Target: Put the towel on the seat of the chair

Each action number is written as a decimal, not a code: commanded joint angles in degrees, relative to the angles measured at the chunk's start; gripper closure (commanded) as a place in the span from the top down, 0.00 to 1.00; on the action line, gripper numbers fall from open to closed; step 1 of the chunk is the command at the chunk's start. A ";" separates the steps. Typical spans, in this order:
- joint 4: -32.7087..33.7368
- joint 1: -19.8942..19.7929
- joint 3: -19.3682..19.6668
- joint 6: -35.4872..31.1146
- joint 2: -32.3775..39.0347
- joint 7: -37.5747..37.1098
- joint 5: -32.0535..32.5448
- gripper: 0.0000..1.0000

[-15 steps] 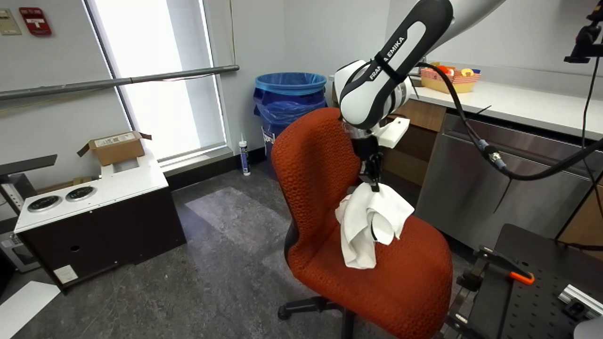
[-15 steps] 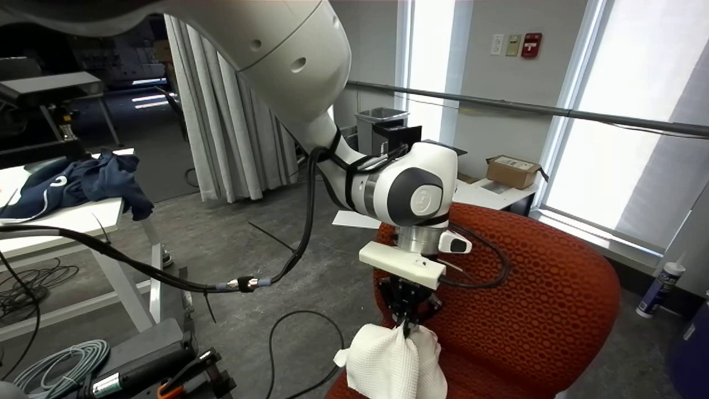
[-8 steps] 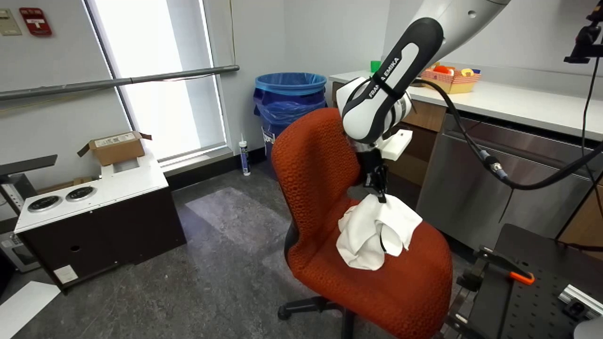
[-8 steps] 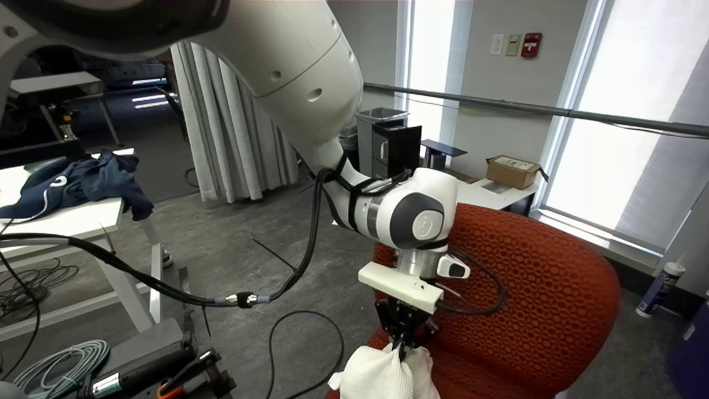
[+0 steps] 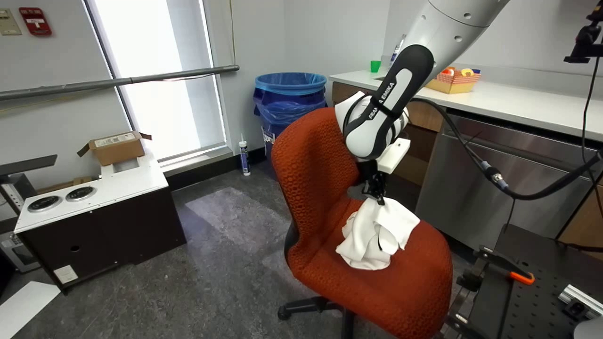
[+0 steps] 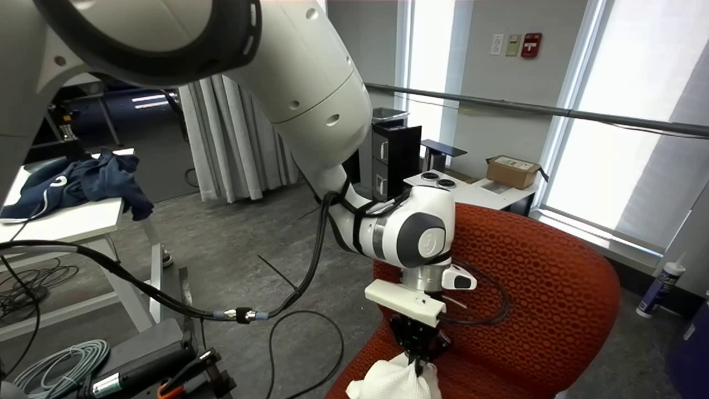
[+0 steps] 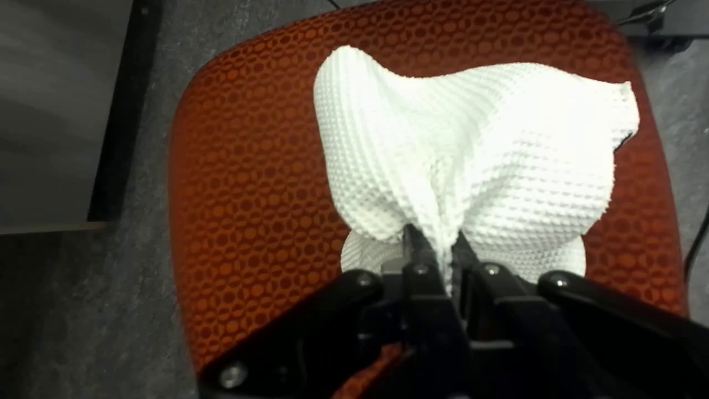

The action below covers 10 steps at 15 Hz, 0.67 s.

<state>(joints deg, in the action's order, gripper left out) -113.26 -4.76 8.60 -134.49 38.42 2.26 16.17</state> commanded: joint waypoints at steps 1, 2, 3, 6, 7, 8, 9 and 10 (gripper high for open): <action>1.79 2.30 2.12 -4.24 0.73 -6.11 1.15 0.00; 2.14 2.51 2.26 -4.84 0.84 -6.91 0.82 0.00; 2.69 2.11 1.73 -4.26 0.90 -6.71 -0.19 0.00; 3.82 1.09 0.35 -1.68 1.06 -5.08 -2.21 0.00; 2.18 1.61 1.00 -3.35 0.39 -5.14 -1.02 0.00; 2.29 1.61 0.93 -3.31 0.46 -5.14 -1.22 0.00; 2.35 1.61 0.91 -3.31 0.54 -5.14 -1.27 0.00; 2.43 1.61 0.91 -3.31 0.65 -5.14 -1.28 0.00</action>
<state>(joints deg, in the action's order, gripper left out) -110.96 -3.30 9.36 -137.88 39.00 -3.02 15.09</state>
